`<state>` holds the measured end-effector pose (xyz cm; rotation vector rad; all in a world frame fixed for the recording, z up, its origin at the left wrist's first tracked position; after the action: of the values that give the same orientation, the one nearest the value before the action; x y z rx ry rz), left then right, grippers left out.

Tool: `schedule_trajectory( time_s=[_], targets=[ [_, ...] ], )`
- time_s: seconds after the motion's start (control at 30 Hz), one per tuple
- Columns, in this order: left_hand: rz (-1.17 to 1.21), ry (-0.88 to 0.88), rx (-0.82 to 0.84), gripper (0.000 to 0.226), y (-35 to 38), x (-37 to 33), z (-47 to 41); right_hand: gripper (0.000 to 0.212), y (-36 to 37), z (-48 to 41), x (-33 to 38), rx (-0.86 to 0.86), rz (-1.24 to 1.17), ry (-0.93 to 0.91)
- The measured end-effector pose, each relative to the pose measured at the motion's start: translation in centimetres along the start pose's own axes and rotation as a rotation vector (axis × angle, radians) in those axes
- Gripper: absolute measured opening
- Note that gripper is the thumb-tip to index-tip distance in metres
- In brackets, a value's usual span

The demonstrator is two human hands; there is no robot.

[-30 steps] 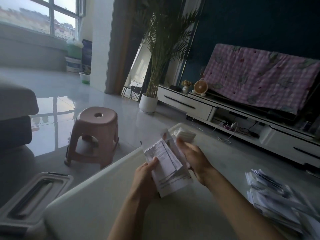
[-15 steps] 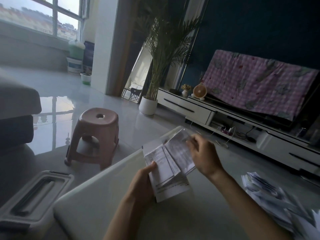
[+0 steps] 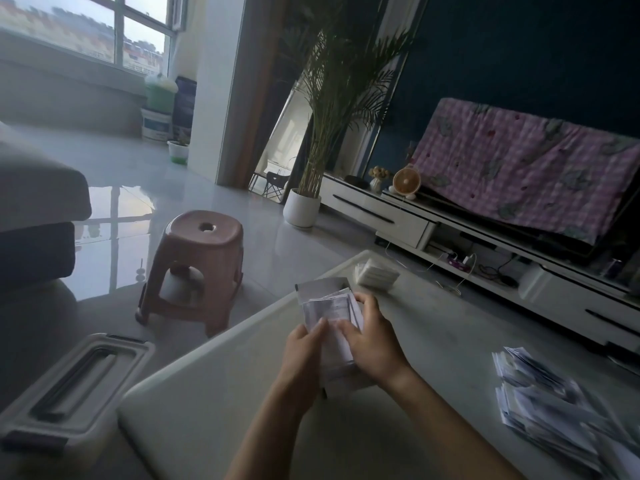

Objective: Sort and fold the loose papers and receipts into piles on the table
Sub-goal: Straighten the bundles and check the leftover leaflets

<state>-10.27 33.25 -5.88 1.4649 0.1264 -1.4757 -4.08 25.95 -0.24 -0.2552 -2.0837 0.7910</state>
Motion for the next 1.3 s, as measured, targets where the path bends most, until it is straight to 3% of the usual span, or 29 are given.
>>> schedule_trajectory(
  time_s=[0.07, 0.17, 0.27, 0.37, 0.43, 0.5, 0.57, 0.63, 0.7, 0.73, 0.83, 0.97, 1.13, 1.3],
  targets=[
    [-0.038, 0.043, 0.017, 0.011, 0.6, -0.5, 0.2, 0.039, 0.0, 0.0, -0.1, -0.02, -0.043, -0.024],
    [-0.131, 0.108, -0.1, 0.017, 1.0, -0.7, -1.2, 0.03, 0.0, -1.1, -0.3, -0.001, 0.006, -0.07],
    [-0.099, 0.081, -0.185, 0.008, 1.5, -0.1, -3.3, 0.023, -1.4, -4.6, -2.0, -0.156, 0.113, -0.082],
    [-0.069, 0.053, -0.175, 0.014, 2.3, 0.4, -5.8, 0.054, -2.8, -9.4, -5.6, -0.248, 0.29, -0.021],
    [-0.054, 0.061, -0.147, 0.009, 2.7, 0.3, -6.7, 0.083, -2.7, -12.4, -7.6, -0.188, 0.472, -0.018],
    [-0.026, 0.051, -0.131, 0.007, 2.8, 0.3, -6.9, 0.095, -2.0, -14.8, -8.9, -0.123, 0.593, -0.031],
    [0.016, 0.03, -0.107, 0.008, 2.7, 0.2, -7.3, 0.085, -1.1, -16.9, -10.4, -0.114, 0.611, 0.013],
    [0.066, 0.011, -0.08, 0.01, 2.6, -0.3, -7.5, 0.045, -0.7, -17.9, -11.5, -0.14, 0.625, 0.033],
    [0.121, -0.007, -0.06, 0.012, 2.3, -0.7, -7.7, 0.011, -0.6, -17.9, -12.0, -0.194, 0.539, 0.061],
    [0.147, -0.012, -0.06, 0.013, 2.1, -0.9, -7.8, 0.007, -0.7, -17.6, -11.9, -0.215, 0.446, 0.08],
    [0.142, 0.038, -0.117, 0.011, 1.3, -1.1, -8.3, 0.017, -2.0, -16.0, -11.0, -0.296, 0.153, 0.155],
    [0.111, -0.002, -0.119, 0.022, 1.3, -0.7, -7.0, 0.012, -5.8, -11.7, -8.6, -0.351, -0.181, 0.238],
    [0.134, -0.109, 0.237, 0.029, 3.6, -2.0, -3.1, 0.004, -9.2, -6.5, -4.9, -0.235, -0.386, 0.257],
    [0.072, -0.141, 0.516, 0.038, 6.1, -2.8, 2.7, 0.021, -8.8, -1.5, -3.0, -0.088, -0.466, 0.348]
  ],
)
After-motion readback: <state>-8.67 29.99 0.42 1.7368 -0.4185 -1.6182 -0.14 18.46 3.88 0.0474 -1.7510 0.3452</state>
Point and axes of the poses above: each hand's wrist, its own z-axis away from the middle knuckle, its own y-axis out of the palm, x = y × z, the point moved 5 cm from there along -z, towards the middle knuckle, and after that the axes turned 12 degrees about -x, right-handed, at the moved point
